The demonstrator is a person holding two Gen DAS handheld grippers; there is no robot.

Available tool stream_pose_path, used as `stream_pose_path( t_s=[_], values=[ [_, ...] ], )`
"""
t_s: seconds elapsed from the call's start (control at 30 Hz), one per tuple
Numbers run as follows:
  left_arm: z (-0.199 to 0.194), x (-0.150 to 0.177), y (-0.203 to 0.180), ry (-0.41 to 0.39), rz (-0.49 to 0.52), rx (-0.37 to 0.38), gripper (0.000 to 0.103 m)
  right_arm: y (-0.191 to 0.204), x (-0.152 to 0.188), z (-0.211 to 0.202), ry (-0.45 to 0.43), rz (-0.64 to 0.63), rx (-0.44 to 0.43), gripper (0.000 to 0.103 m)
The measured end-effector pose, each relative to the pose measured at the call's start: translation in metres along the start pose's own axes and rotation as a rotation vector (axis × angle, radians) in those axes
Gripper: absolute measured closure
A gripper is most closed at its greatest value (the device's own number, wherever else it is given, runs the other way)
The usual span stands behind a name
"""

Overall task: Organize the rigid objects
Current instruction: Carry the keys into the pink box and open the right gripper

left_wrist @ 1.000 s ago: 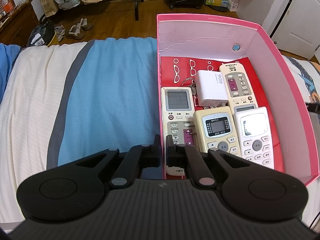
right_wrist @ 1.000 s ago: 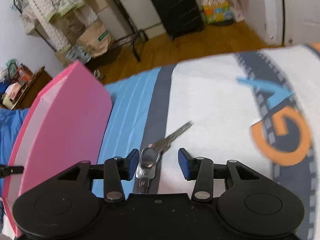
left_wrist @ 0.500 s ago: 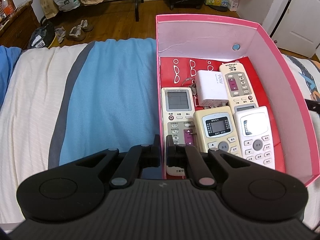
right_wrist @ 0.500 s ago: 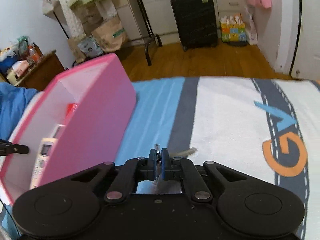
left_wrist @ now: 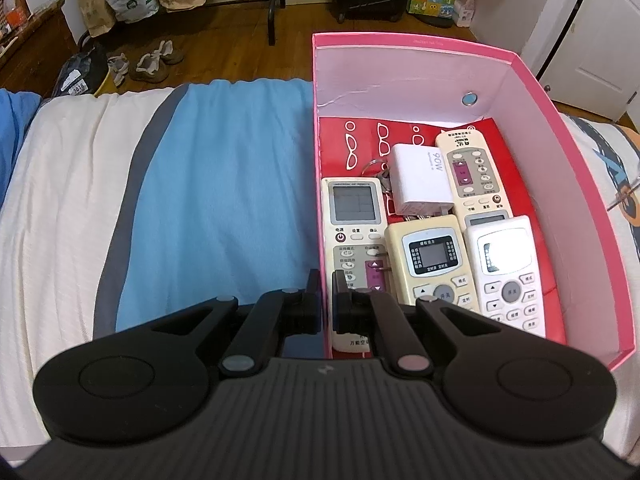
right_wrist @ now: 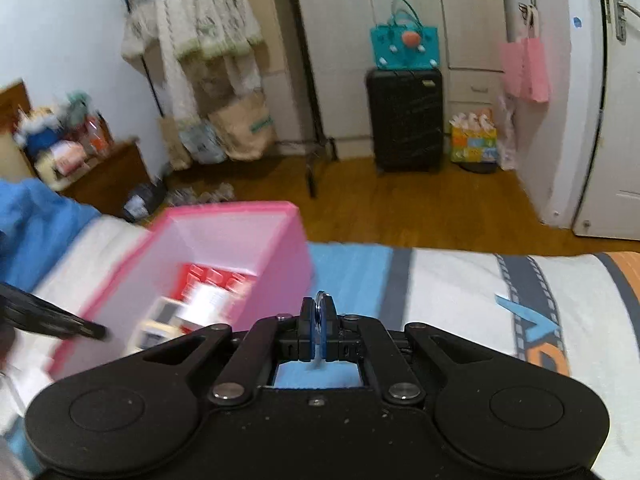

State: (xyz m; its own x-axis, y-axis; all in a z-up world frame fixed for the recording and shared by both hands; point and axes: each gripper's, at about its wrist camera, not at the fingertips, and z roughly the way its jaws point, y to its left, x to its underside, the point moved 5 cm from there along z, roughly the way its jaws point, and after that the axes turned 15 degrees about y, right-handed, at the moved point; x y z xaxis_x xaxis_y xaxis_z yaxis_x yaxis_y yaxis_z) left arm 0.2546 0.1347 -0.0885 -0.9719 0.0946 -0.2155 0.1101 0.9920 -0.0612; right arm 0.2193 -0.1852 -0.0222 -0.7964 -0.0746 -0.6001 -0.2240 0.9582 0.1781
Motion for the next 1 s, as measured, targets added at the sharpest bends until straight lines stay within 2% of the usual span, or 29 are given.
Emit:
stream_pose_path(
  t_s=[0.17,0.27,0.5,0.7,0.77,1.0],
  values=[
    [0.0,0.001,-0.002,0.0,0.006,-0.009,0.099,0.039,-0.008,-0.02,-0.023,-0.027,-0.072,0.099],
    [-0.001,0.001,-0.003,0.002,0.005,-0.01,0.099,0.056,-0.009,-0.018,-0.005,0.006,-0.192,0.099],
    [-0.002,0.002,-0.001,-0.001,0.004,-0.004,0.099,0.102,0.003,0.019,0.07,0.044,-0.373,0.099],
    [-0.002,0.002,0.0,-0.004,0.006,0.001,0.099,0.125,0.005,0.055,0.12,0.056,-0.472,0.099],
    [-0.002,0.002,0.001,-0.005,0.007,0.005,0.099,0.126,0.011,0.071,0.148,0.06,-0.463,0.099],
    [-0.001,0.0,0.001,-0.005,0.006,0.01,0.099,0.128,0.02,0.086,0.172,-0.037,-0.207,0.099]
  ],
)
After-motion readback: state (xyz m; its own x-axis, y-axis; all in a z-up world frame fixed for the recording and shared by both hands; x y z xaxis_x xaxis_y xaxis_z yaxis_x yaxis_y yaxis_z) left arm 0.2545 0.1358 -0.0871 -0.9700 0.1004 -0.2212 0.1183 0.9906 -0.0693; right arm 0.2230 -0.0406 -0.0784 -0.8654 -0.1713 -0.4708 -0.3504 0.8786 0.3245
